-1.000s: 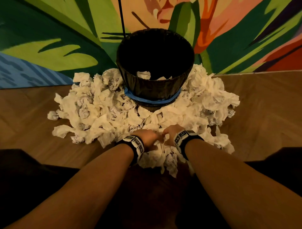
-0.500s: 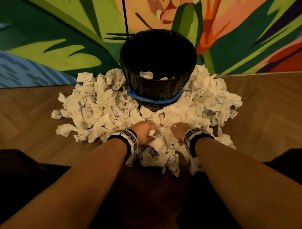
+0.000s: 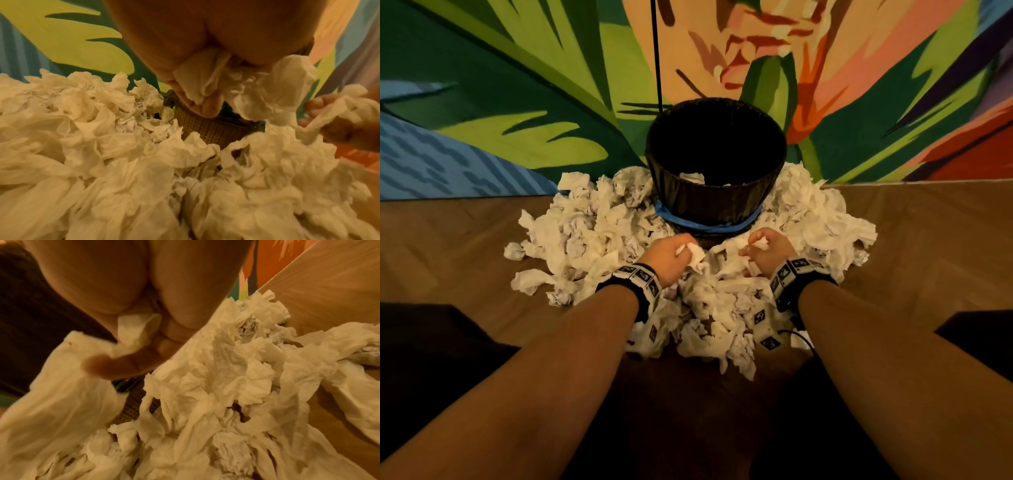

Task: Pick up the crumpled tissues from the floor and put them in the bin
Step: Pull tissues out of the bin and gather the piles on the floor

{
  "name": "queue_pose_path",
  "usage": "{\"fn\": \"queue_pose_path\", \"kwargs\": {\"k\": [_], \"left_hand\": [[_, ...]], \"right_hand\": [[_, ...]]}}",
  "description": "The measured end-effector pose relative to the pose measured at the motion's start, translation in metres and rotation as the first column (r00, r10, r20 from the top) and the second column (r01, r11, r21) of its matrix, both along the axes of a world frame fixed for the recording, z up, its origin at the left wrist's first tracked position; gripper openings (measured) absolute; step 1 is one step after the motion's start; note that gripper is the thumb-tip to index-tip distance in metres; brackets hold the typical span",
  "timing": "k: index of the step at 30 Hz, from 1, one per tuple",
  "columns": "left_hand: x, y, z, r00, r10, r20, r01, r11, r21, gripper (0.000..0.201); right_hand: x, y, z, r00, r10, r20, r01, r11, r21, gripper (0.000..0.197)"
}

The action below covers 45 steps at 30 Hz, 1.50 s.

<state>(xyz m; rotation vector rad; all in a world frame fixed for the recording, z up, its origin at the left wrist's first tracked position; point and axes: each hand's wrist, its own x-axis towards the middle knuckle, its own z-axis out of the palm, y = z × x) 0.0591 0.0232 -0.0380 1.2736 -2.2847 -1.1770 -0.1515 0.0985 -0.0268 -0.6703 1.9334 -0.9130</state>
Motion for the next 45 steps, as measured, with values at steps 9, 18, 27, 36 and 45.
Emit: {"fn": "queue_pose_path", "kwargs": {"k": [9, 18, 27, 36, 45], "left_hand": [[0.007, -0.025, 0.035, 0.914, 0.305, -0.269, -0.344, 0.932, -0.111, 0.016], [-0.008, -0.086, 0.122, 0.703, 0.414, -0.578, -0.611, 0.767, -0.195, 0.022], [-0.040, -0.127, 0.165, 0.956, 0.100, -0.274, -0.156, 0.969, -0.191, 0.017], [-0.056, -0.122, 0.134, 0.973, 0.036, -0.227, -0.109, 0.942, -0.316, 0.034], [-0.065, -0.117, 0.121, 0.991, -0.017, -0.131, -0.039, 0.910, -0.413, 0.043]], "right_hand": [[-0.037, -0.001, 0.038, 0.962, -0.214, -0.170, 0.195, 0.973, -0.121, 0.028], [-0.101, -0.050, 0.125, 0.858, -0.424, -0.290, 0.297, 0.871, -0.393, 0.030], [-0.058, -0.099, 0.162, 0.849, -0.324, -0.418, 0.061, 0.845, -0.531, 0.031], [-0.026, -0.112, 0.125, 0.851, -0.139, -0.507, -0.135, 0.874, -0.468, 0.040], [-0.029, -0.118, 0.125, 0.718, -0.044, -0.695, -0.258, 0.910, -0.325, 0.046]]}}
